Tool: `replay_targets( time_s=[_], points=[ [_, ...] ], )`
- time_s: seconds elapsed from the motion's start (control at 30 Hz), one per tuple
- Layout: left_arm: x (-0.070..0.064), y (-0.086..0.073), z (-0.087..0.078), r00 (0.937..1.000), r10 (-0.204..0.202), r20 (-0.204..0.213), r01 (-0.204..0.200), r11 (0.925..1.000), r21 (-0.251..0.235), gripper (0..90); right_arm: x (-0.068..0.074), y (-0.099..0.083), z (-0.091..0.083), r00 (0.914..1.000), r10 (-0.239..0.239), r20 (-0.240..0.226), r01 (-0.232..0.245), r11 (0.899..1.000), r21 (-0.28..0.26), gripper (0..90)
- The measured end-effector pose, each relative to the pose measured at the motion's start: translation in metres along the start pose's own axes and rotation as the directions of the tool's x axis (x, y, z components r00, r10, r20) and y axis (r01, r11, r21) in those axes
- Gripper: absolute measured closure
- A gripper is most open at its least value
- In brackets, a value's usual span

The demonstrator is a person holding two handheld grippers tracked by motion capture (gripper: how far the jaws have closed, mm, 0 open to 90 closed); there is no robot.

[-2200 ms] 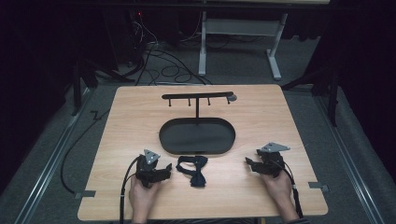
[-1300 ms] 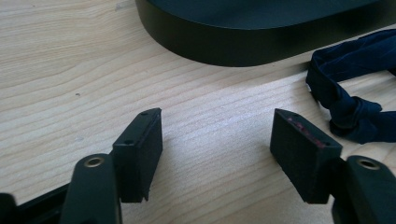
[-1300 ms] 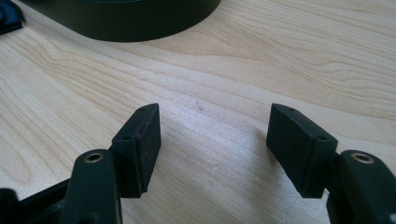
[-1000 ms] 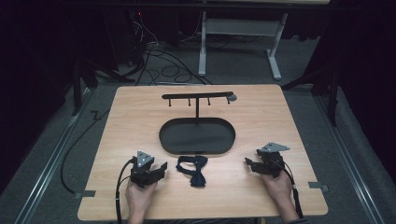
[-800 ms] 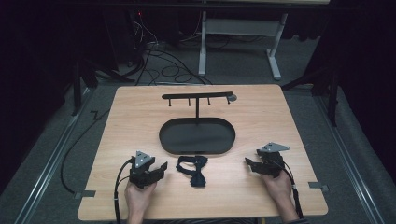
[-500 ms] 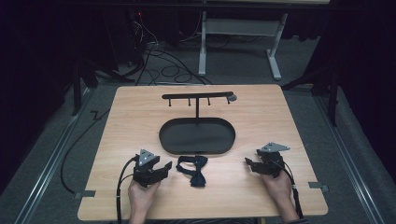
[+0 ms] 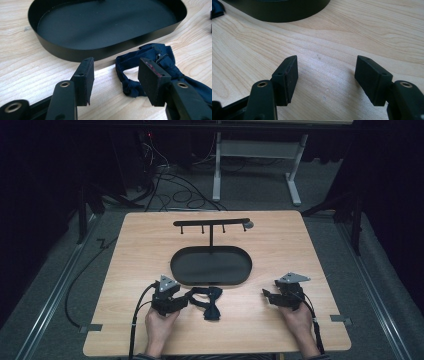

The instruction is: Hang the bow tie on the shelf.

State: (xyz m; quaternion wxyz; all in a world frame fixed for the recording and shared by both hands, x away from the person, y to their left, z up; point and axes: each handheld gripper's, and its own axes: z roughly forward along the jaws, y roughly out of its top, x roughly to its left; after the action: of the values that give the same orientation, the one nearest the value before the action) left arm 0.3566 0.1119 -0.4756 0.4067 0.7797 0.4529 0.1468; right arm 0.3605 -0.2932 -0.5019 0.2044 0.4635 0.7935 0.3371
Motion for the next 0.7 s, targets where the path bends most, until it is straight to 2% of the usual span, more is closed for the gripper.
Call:
replay_targets(
  time_s=[0.4, 0.53, 0.7],
  points=[
    [-0.003, -0.001, 0.019, 1.0000, -0.001, 0.002, 0.001, 0.9990, 0.045, 51.2, 0.000, 0.000, 0.000, 1.0000, -0.001, 0.000, 0.001, 1.000, 0.000, 36.8],
    [-0.004, -0.002, 0.024, 1.0000, 0.002, 0.008, -0.003, 0.9980, 0.063, 55.2, 0.000, 0.000, 0.000, 1.0000, -0.003, 0.000, 0.003, 1.000, -0.001, 36.8],
    [-0.005, -0.003, 0.028, 0.9995, 0.031, 0.003, -0.031, 0.9965, 0.078, 64.9, 0.000, 0.000, 0.000, 1.0000, -0.001, 0.000, 0.001, 1.000, 0.000, 36.9]
  ],
)
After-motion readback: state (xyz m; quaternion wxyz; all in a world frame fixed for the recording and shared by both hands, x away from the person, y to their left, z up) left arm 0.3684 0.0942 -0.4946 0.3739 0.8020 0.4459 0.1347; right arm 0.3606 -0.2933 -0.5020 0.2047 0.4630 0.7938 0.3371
